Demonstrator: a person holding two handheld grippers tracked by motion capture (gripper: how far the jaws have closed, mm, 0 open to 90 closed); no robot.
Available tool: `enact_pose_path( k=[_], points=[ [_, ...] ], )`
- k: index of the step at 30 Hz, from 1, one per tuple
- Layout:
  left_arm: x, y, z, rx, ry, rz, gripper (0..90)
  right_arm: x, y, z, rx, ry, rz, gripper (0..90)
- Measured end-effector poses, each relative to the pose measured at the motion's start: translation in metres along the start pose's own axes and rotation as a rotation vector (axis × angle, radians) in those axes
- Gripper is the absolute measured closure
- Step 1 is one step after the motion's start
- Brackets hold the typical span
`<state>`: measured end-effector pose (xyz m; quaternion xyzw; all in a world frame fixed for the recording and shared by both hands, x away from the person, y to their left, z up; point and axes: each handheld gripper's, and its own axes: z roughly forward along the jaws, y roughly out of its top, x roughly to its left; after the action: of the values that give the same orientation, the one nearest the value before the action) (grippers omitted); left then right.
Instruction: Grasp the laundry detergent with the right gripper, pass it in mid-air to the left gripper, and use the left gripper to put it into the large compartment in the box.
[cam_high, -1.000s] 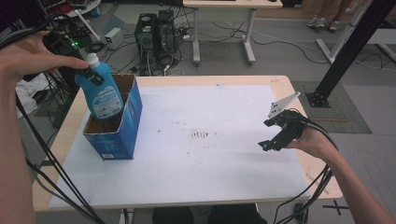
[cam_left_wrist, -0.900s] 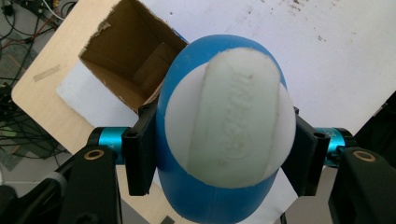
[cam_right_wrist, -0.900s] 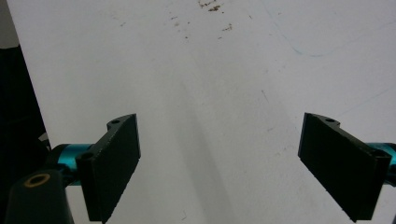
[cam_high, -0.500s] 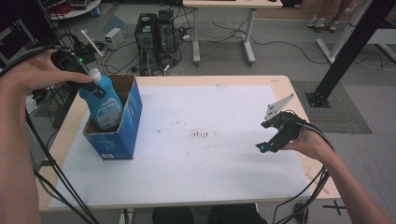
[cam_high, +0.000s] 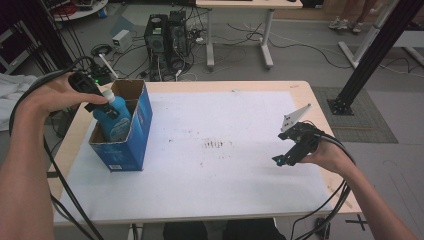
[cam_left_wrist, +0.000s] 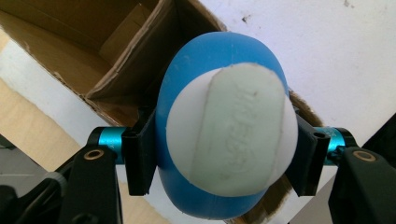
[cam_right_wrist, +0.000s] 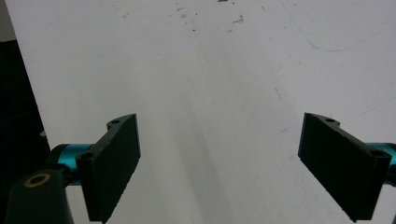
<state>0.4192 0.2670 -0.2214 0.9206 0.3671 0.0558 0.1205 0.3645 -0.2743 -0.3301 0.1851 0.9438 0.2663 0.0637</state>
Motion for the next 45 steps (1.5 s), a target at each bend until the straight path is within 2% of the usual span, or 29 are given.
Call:
enact_pose_path(
  k=[16, 25, 36, 38, 45],
  points=[
    [0.0, -0.005, 0.033, 0.033, -0.012, 0.011, 37.5, 0.001, -0.001, 0.007, 0.02, 0.002, 0.005, 12.1],
    [-0.004, -0.004, 0.049, 0.076, -0.012, 0.022, 37.5, 0.002, -0.004, 0.008, 0.023, 0.0, 0.017, 12.1],
    [-0.006, -0.003, 0.053, 0.08, -0.001, 0.024, 37.4, 0.002, -0.007, 0.009, 0.019, -0.004, 0.024, 12.1],
    [-0.006, -0.005, 0.053, 0.065, 0.005, 0.018, 37.3, 0.003, -0.007, 0.009, 0.019, -0.003, 0.027, 12.1],
    [-0.008, -0.005, 0.053, 0.062, 0.009, 0.014, 37.0, 0.002, -0.006, 0.01, 0.018, -0.005, 0.025, 12.1]
  ],
)
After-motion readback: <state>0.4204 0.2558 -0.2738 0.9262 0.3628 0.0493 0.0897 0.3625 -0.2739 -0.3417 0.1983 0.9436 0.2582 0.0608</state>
